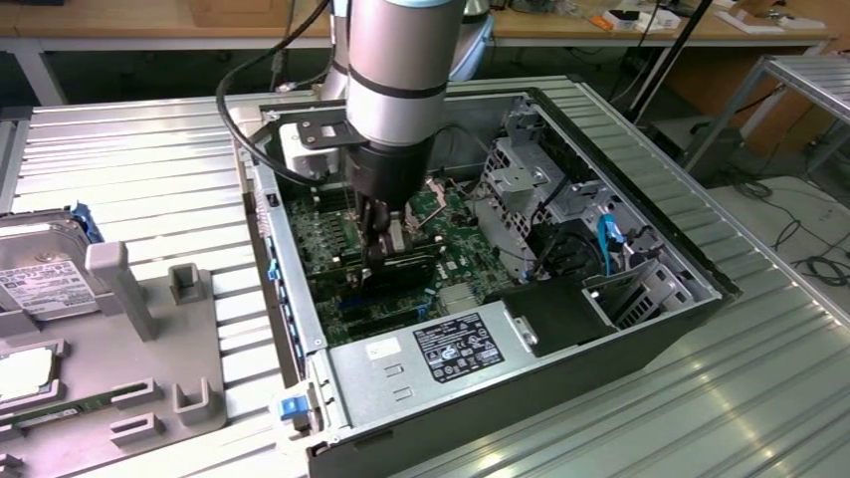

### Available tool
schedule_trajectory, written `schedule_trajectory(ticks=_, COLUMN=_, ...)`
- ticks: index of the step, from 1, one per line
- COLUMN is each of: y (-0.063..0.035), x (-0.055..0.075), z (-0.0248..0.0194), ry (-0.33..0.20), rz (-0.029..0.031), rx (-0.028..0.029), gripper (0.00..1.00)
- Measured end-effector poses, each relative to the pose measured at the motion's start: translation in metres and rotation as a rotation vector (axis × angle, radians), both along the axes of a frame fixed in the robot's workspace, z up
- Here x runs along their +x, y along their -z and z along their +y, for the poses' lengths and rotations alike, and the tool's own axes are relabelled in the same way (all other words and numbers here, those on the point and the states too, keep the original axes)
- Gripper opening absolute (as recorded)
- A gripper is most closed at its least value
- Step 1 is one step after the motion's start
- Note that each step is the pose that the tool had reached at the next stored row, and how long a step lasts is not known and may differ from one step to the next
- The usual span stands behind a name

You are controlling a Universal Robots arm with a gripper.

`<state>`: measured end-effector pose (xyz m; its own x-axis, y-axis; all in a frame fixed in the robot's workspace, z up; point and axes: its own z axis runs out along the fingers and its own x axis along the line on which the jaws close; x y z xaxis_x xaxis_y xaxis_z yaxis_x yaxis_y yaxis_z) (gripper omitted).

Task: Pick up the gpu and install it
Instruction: 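Press down on the gpu until it lock into place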

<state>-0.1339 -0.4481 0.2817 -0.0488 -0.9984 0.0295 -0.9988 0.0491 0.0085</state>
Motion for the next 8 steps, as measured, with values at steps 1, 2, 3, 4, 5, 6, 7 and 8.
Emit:
schedule_trajectory(ticks=1, y=-0.0043, x=0.0, z=0.0, ry=0.0, rz=0.0021, rx=0.0, gripper=0.11)
schedule_trajectory(ticks=2, y=-0.011, x=-0.001, z=0.0, ry=0.0, rz=0.0031, rx=0.0004, gripper=0.11)
schedule_trajectory(ticks=3, y=-0.0146, x=-0.004, z=0.0, ry=0.0, rz=0.0037, rx=0.0008, gripper=0.11)
schedule_trajectory(ticks=4, y=-0.0183, x=-0.011, z=0.0, ry=0.0, rz=0.0052, rx=0.0029, gripper=0.11)
schedule_trajectory(ticks=5, y=-0.0191, x=-0.017, z=0.0, ry=0.0, rz=0.0071, rx=0.0071, gripper=0.11)
schedule_trajectory(ticks=6, y=-0.0193, x=-0.022, z=0.0, ry=0.0, rz=0.0085, rx=0.0109, gripper=0.11)
schedule_trajectory(ticks=7, y=-0.0193, x=-0.027, z=0.0, ry=0.0, rz=0.0098, rx=0.0135, gripper=0.11)
schedule_trajectory(ticks=8, y=-0.0195, x=-0.029, z=0.0, ry=0.0, rz=0.011, rx=0.0151, gripper=0.11)
